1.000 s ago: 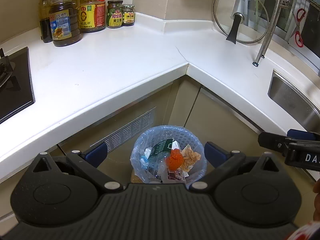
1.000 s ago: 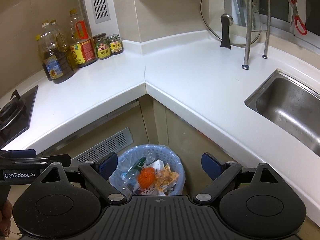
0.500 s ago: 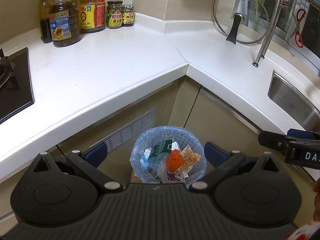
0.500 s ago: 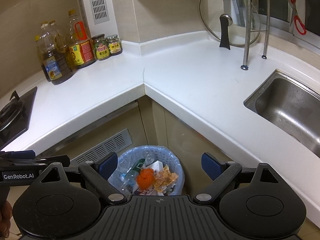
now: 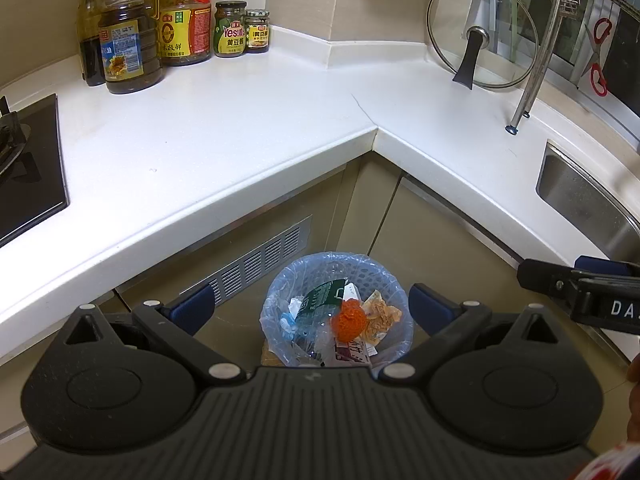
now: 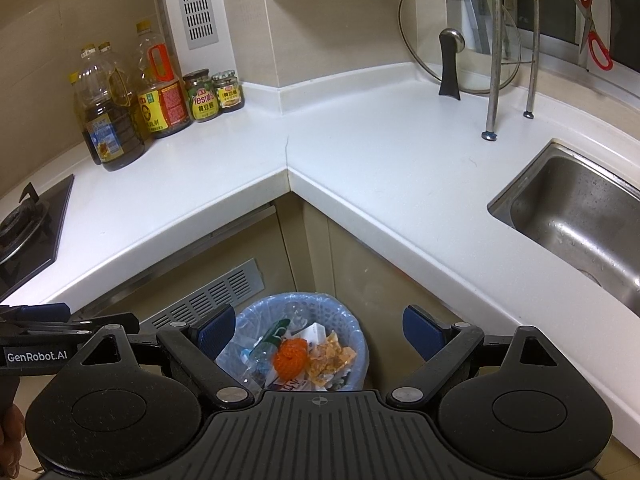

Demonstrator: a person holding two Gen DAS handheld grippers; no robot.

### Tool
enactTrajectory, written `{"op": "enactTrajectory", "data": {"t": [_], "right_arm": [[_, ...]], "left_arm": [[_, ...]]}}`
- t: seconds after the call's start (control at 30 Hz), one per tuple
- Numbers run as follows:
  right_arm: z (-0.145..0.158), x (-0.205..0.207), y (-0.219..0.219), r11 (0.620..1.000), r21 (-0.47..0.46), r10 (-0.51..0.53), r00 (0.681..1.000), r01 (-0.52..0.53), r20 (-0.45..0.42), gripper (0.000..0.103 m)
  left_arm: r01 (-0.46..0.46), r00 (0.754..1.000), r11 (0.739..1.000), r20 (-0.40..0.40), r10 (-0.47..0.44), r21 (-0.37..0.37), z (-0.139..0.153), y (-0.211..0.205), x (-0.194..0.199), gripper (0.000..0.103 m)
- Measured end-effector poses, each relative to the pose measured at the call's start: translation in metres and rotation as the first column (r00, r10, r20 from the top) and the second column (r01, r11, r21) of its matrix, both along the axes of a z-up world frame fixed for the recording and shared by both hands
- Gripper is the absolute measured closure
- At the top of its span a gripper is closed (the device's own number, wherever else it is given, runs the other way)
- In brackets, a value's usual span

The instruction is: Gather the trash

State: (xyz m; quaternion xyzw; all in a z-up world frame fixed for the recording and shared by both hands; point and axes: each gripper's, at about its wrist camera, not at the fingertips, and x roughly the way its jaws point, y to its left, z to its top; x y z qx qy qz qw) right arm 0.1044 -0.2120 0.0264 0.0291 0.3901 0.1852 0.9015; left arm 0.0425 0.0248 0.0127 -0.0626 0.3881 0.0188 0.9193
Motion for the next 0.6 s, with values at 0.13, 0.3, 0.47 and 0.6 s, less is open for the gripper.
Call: {"op": "enactTrajectory", "data": {"t": [0.13, 0.3, 0.47, 0.6], "right_arm": [[0.0001, 0.0008, -0.0002, 1.000, 0.000, 0.001, 1.000, -0.001, 0.001, 0.013], [0.0000, 0.0014, -0.0005, 1.000, -0.001, 0.000, 1.000, 0.000, 0.001, 0.013], [0.0009, 0.0015, -0.0012, 1.000, 0.000, 0.000, 1.000, 0.000, 0.001, 0.013], [0.0005, 0.0023, -0.0023, 1.000, 0.000, -0.003, 1.000, 0.003, 0.001, 0.013]], "left_arm": [[-0.002, 1.000, 1.000, 0.000, 0.002, -0.002, 0.0003, -0.0001, 0.0001, 0.001], [-0.006, 1.000, 1.000, 0.001, 0.006, -0.004, 0.0010, -0.0019, 0.0009, 0.001], [-0.001, 1.000, 1.000, 0.007, 0.001, -0.008, 0.0007, -0.0034, 0.0013, 0.001], [-0.004, 1.000, 1.000, 0.020, 0.004, -0.015, 0.0003, -0.0038, 0.0010, 0.001]]}}
